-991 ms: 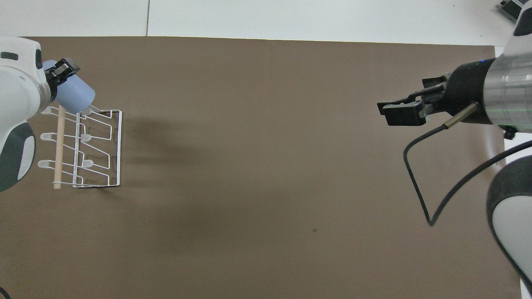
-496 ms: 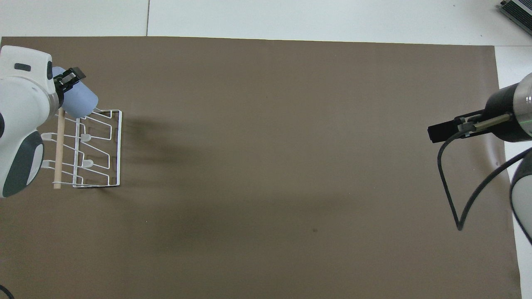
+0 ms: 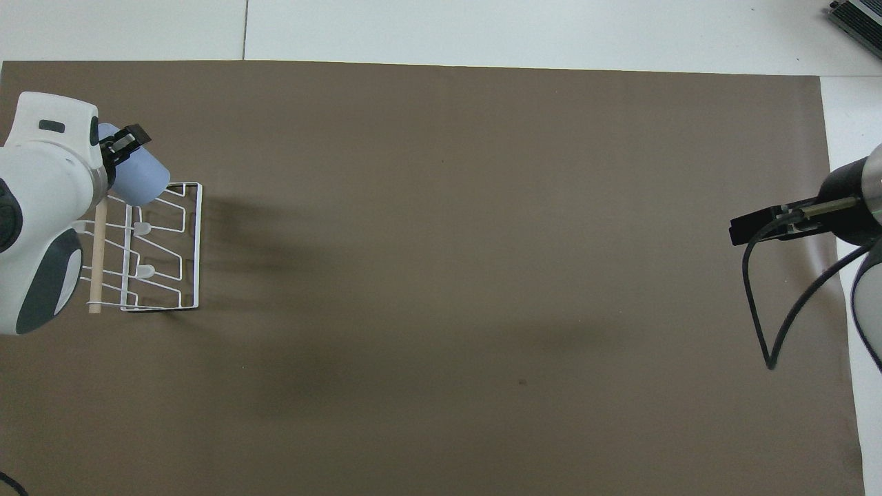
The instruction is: Hang cup on cup holder
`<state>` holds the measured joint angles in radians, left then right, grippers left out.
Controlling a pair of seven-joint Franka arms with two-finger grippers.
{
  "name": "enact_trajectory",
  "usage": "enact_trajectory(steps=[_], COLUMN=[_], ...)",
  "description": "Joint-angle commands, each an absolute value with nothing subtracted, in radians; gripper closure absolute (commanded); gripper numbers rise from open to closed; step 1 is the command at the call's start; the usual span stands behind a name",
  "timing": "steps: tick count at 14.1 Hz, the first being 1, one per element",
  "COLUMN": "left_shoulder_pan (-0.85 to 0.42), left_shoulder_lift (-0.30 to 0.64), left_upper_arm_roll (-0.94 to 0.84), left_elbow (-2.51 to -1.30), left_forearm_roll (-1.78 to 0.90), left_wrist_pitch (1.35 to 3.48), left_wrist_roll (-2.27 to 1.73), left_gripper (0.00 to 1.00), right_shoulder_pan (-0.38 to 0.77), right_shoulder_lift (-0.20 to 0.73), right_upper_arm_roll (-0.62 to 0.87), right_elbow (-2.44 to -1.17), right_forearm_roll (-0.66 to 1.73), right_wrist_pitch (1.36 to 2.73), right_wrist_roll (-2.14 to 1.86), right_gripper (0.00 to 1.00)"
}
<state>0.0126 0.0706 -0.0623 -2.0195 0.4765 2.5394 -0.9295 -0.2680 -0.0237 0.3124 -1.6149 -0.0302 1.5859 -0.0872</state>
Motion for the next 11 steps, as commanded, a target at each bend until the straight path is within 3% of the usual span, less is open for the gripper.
enact_trajectory(steps=[1, 2, 3, 7, 11], left_shoulder_pan=[0.026, 0.026, 0.026, 0.017, -0.012], left_shoulder_lift=[0.029, 0.029, 0.029, 0.032, 0.058], left_upper_arm_roll=[-0.067, -0.067, -0.067, -0.071, -0.080], left_elbow=[-2.074, -2.074, -2.072, -2.051, -1.944], left_forearm_roll=[0.497, 0.497, 0.497, 0.497, 0.470], left_wrist_pitch=[2.568, 2.566, 2.566, 2.546, 2.382], left_wrist_roll=[-0.923, -0.923, -0.923, -0.908, -0.885], left_gripper=[0.65, 0.24, 0.00, 0.00, 0.00], right_shoulder_pan=[-0.290, -0.290, -0.293, -0.298, -0.296], right_shoulder_lift=[-0.086, -0.089, -0.090, -0.089, -0.097], right_upper_arm_roll=[0.313, 0.310, 0.307, 0.275, 0.235], right_elbow=[-1.722, -1.729, -1.724, -1.718, -1.715], right_forearm_roll=[-0.031, -0.029, -0.028, -0.028, -0.028], right_wrist_pitch=[1.635, 1.632, 1.631, 1.635, 1.628], right_wrist_roll=[-0.072, -0.066, -0.067, -0.066, -0.068], right_gripper=[0.00, 0.00, 0.00, 0.00, 0.00])
